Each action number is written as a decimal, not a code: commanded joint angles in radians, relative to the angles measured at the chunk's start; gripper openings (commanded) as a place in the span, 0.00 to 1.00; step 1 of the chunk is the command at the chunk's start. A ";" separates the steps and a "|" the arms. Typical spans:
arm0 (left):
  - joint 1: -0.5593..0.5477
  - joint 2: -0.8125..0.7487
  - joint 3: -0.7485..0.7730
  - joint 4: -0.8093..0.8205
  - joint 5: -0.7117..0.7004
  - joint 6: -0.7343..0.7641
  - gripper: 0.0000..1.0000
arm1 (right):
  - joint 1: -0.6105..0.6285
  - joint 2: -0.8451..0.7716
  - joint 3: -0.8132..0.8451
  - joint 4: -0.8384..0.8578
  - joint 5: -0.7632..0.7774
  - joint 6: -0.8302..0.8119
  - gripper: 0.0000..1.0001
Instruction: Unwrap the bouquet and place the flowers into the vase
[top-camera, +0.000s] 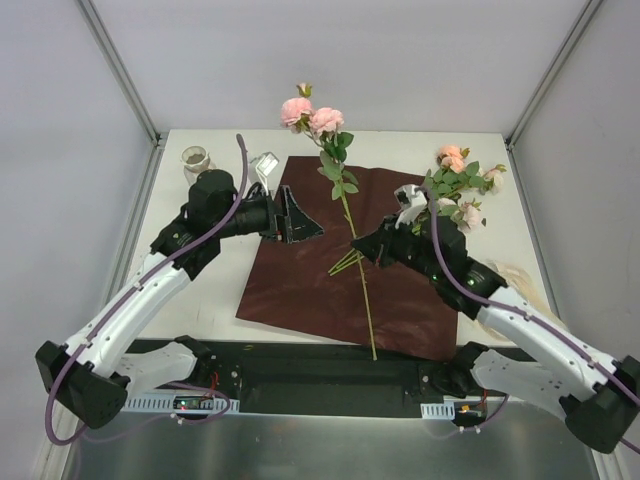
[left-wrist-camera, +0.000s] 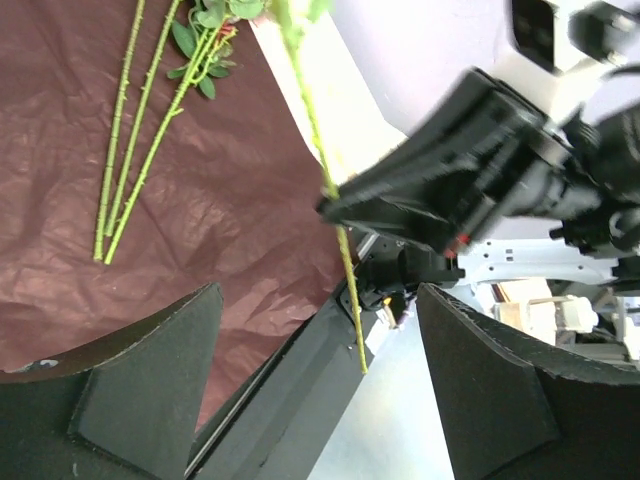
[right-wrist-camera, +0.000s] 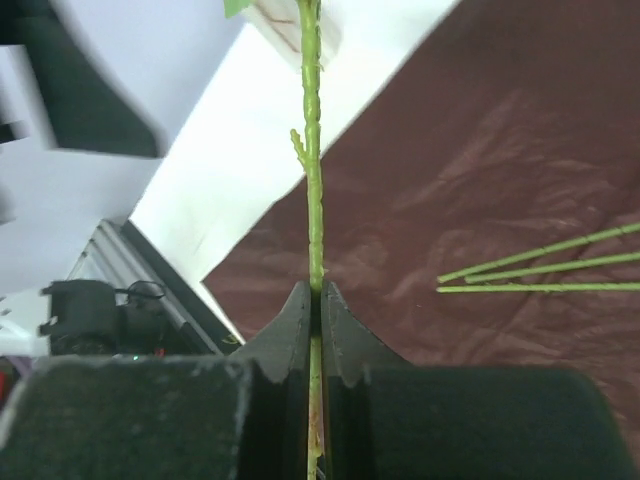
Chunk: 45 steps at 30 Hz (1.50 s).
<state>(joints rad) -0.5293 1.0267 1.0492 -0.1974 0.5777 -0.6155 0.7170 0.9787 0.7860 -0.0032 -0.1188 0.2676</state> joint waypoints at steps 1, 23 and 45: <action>-0.006 0.075 0.055 0.124 0.102 -0.075 0.77 | 0.078 -0.126 -0.025 0.078 0.070 -0.051 0.01; -0.124 0.158 0.127 0.231 0.022 -0.055 0.25 | 0.317 -0.126 0.051 0.008 0.179 -0.174 0.01; 0.078 0.222 0.759 0.003 -0.907 0.721 0.00 | 0.328 -0.175 0.151 -0.431 0.631 -0.153 0.61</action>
<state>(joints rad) -0.5255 1.1954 1.6508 -0.2253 -0.0898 -0.0875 1.0424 0.8265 0.9089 -0.3794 0.4461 0.0887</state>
